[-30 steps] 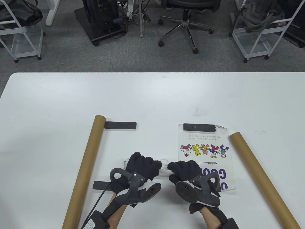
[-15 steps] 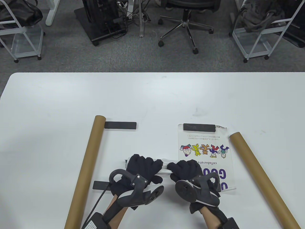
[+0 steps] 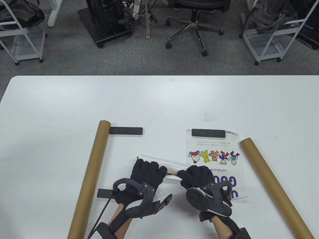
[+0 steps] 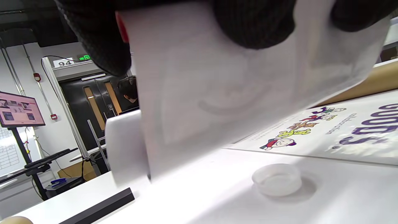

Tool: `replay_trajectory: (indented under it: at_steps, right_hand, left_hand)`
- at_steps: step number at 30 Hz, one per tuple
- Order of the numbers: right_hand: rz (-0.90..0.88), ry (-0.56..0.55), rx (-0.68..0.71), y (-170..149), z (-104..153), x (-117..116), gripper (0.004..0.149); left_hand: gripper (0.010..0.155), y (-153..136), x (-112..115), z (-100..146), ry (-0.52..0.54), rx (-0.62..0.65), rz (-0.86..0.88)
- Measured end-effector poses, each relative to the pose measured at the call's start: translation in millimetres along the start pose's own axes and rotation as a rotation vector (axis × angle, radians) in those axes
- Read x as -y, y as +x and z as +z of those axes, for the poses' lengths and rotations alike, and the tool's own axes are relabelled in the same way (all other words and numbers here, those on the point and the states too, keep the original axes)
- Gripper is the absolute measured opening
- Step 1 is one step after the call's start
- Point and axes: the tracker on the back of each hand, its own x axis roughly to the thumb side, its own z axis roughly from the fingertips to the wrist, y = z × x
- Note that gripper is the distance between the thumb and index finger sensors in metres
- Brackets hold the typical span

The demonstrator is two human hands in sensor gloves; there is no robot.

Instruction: Roll up posters and store in mailing tubes

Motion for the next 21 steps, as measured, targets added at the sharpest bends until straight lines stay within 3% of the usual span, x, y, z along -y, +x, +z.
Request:
replay_trajectory:
  at_steps: [5, 11, 18, 21]
  right_hand:
    - [-0.003, -0.045, -0.039, -5.5, -0.4, 3.4, 0.047]
    - [0.013, -0.069, -0.051, -7.6, 0.9, 4.9, 0.046]
    - [0.078, 0.038, -0.044, -1.0, -4.8, -0.1, 0.044]
    - [0.005, 0.083, -0.025, -4.8, -4.4, -2.0, 0.044]
  left_hand:
    - [0.056, -8.6, 1.0, -0.5, 0.024, -0.017, 0.096]
    - [0.044, -10.9, 2.4, -1.8, 0.022, -0.020, 0.081]
    - [0.046, -7.3, 4.4, -5.9, -0.002, -0.032, 0.078]
    - [0.046, -9.2, 7.2, -7.7, -0.034, -0.019, 0.046]
